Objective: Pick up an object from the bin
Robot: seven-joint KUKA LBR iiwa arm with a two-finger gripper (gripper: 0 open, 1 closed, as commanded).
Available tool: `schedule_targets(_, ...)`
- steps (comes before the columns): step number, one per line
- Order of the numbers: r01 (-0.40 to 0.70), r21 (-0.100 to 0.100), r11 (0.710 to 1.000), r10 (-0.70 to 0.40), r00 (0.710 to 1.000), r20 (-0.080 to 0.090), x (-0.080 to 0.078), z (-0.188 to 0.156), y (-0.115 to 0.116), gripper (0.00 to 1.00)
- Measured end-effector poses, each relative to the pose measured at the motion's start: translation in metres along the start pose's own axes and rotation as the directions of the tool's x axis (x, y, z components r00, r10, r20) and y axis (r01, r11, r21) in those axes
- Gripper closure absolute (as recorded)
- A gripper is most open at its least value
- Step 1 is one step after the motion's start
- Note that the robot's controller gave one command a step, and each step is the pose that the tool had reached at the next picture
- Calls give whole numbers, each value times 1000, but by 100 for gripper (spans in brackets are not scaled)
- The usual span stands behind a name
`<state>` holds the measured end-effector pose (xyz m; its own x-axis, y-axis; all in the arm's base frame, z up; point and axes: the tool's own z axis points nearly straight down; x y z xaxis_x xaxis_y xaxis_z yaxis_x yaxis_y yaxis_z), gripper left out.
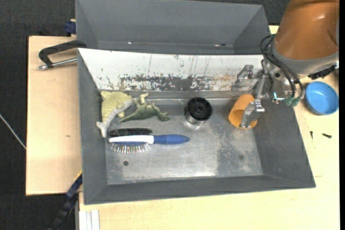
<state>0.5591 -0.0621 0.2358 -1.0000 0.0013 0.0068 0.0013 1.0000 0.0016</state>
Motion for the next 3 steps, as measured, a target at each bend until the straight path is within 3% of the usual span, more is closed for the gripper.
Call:
schedule_targets(1,44,-1,999,-44,999,1,-28,132,52,0)
schedule_targets(2,-114,-8,993,114,993,32,-52,153,47,0)
schedule_targets(3,-115,-8,993,115,992,45,-55,151,46,100)
